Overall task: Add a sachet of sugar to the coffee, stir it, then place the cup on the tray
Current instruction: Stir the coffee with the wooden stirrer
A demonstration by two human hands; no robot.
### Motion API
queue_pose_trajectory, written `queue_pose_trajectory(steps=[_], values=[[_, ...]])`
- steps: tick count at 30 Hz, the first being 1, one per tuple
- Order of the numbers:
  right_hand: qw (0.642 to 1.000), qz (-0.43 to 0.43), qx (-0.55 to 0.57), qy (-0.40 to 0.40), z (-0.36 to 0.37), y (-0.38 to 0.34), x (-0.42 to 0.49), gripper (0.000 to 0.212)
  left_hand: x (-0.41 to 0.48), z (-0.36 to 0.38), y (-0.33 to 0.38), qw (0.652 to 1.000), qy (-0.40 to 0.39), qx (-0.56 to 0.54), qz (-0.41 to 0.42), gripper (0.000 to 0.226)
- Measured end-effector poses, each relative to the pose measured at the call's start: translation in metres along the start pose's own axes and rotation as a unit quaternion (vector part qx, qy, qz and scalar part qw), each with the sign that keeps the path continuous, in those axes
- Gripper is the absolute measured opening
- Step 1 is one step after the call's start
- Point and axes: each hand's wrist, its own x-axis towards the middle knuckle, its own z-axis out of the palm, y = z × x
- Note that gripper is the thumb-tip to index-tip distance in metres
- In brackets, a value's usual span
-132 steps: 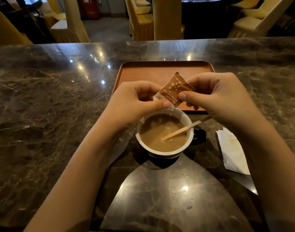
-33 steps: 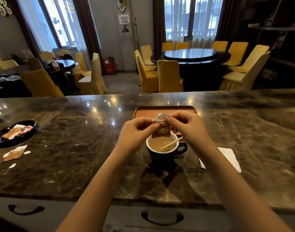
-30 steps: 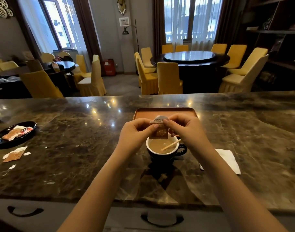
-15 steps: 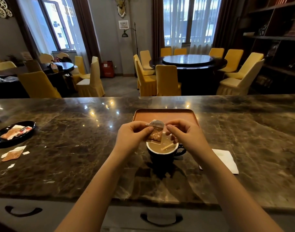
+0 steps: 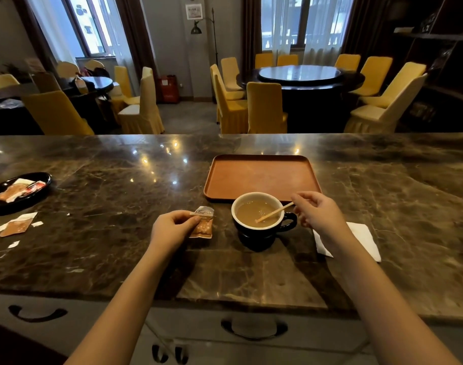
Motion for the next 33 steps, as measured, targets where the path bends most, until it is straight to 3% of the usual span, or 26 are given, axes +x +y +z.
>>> queue_pose_trajectory(steps=[6, 10, 18, 26, 28, 31, 33], values=[[0.998, -0.041, 0.041, -0.024, 0.006, -0.007, -0.005, 0.015, 0.014, -0.003, -0.025, 0.988, 0.044, 0.146, 0.027, 0.014], [0.994, -0.071, 0.035, -0.071, 0.015, -0.011, -0.016, 0.021, 0.021, -0.002, -0.028, 0.968, 0.084, 0.228, 0.067, 0.016], [0.984, -0.144, -0.104, -0.029, 0.012, -0.005, -0.029, 0.024, 0.034, -0.017, -0.039, 0.947, 0.09, 0.29, 0.11, 0.023], [0.974, -0.181, -0.136, 0.033, 0.011, 0.002, -0.024, 0.021, 0.023, -0.007, -0.028, 0.902, 0.156, 0.381, 0.128, 0.028], [0.975, -0.175, -0.128, 0.039, 0.016, 0.006, -0.023, 0.021, 0.014, 0.009, -0.023, 0.899, 0.128, 0.38, 0.177, 0.031], [0.983, -0.153, -0.094, 0.023, 0.023, 0.008, -0.022, 0.021, 0.003, 0.034, -0.018, 0.907, -0.042, 0.35, 0.229, 0.046], [0.987, -0.141, -0.072, 0.003, 0.026, 0.008, -0.023, 0.021, -0.001, 0.044, -0.019, 0.884, -0.137, 0.385, 0.229, 0.055]])
